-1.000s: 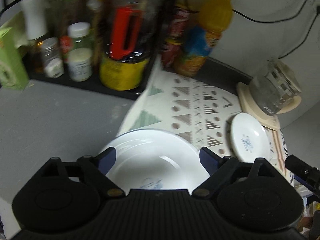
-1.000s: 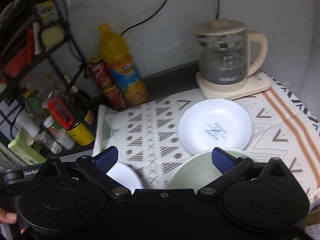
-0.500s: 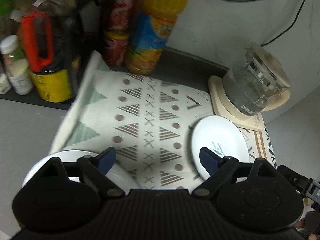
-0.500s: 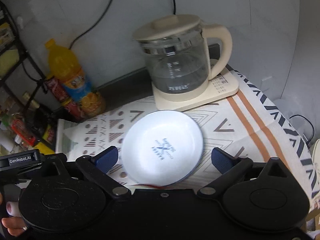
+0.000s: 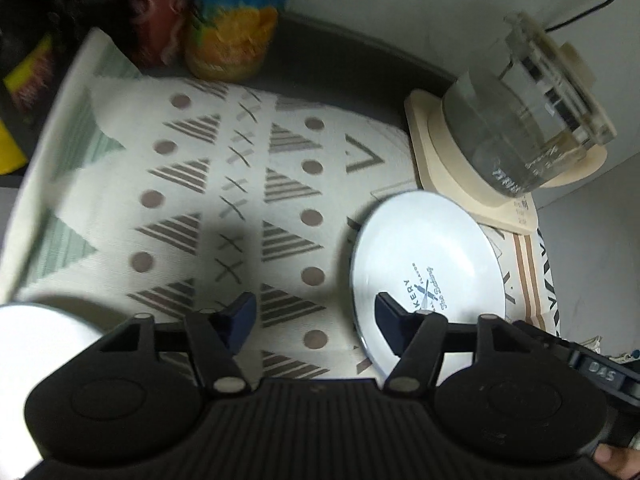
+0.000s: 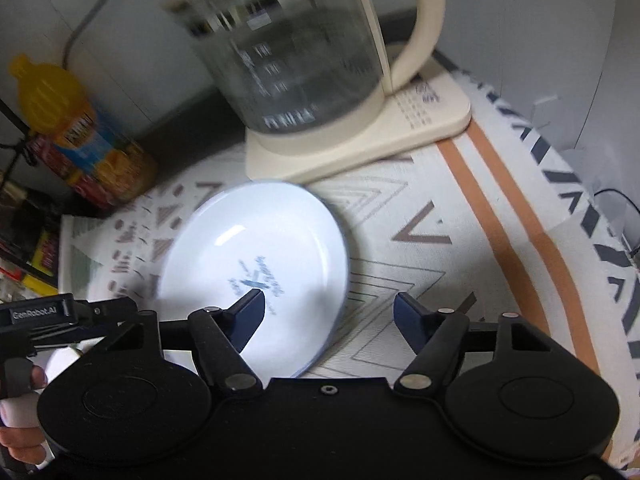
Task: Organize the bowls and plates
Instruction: 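Move both tools toward the small white 'Bakery X' plate, then close the left gripper on the 'Bakery X' plate rim while the right gripper also grips it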
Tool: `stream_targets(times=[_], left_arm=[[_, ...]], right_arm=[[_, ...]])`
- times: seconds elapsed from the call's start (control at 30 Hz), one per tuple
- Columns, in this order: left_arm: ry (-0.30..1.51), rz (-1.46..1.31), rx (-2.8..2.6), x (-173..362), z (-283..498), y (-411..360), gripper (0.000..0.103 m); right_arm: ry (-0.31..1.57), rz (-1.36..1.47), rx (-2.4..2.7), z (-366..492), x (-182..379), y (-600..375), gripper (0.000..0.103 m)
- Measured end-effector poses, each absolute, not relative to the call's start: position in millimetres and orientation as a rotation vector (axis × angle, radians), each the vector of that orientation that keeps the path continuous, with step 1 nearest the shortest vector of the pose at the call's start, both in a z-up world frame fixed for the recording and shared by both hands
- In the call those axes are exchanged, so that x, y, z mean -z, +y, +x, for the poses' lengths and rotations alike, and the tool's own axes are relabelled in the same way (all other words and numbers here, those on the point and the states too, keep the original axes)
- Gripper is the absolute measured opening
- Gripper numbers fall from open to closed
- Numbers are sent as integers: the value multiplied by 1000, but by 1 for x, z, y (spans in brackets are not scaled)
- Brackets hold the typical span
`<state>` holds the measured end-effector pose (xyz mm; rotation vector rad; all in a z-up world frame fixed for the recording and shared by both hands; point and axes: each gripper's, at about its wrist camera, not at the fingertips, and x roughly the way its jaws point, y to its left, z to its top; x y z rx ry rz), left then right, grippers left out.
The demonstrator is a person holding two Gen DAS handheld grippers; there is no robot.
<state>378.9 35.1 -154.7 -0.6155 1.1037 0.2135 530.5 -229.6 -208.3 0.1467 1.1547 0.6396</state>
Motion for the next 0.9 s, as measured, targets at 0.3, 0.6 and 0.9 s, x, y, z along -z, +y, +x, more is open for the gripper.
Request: stream_targets(times=[0.3, 0.6, 0.9], left_arm=[[1165, -636, -194, 180, 398, 29, 42], [1173, -634, -167, 189, 414, 20, 25], [1181, -703, -164, 192, 418, 21, 11]], right_arm=[[1235, 124, -713, 539, 241, -216, 47], [1225, 130, -758, 547, 245, -209, 25], [1208, 164, -791, 552, 245, -217, 13]])
